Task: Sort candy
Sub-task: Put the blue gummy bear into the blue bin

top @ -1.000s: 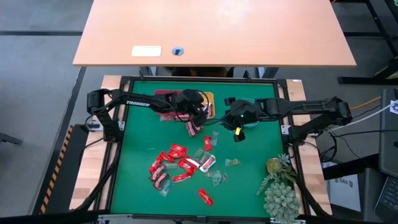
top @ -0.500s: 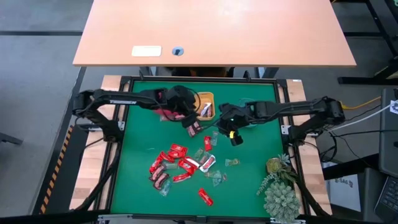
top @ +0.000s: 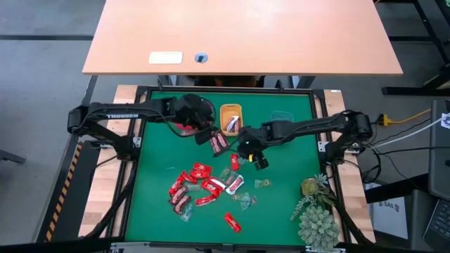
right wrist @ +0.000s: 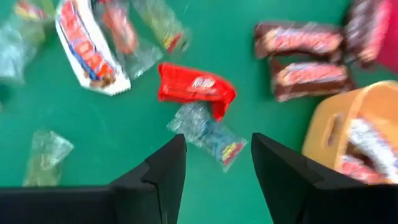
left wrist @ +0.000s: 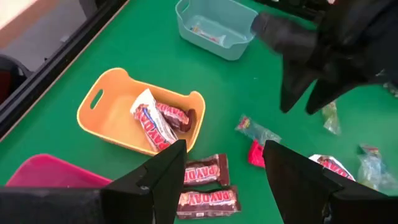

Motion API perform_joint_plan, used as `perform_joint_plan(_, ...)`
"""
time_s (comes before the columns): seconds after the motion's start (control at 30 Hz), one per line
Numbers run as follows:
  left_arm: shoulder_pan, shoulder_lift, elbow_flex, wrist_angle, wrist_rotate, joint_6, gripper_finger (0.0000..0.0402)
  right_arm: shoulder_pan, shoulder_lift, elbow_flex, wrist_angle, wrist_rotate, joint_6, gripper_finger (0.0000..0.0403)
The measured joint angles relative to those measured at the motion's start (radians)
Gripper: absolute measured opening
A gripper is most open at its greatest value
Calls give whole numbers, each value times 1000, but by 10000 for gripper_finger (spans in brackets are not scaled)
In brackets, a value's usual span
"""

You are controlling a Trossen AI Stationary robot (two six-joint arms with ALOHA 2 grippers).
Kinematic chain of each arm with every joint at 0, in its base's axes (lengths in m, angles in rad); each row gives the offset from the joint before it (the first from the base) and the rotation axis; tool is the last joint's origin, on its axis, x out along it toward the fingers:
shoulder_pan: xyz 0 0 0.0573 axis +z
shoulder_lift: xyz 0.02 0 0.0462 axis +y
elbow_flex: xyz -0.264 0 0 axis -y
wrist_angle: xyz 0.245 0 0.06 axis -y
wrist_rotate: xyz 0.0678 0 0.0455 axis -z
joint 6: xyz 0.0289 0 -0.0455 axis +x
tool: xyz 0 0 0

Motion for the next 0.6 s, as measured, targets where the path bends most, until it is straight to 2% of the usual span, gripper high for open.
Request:
perform_joint_plan(0.27, -19, -1, 0, -2, -2, 0, 208, 0, 121, -1, 18, 11, -44, 182)
perform_joint_plan(0.6, -40, 0, 0, -1, -22, -1, 208, 0, 208, -1, 63, 12, -134, 182)
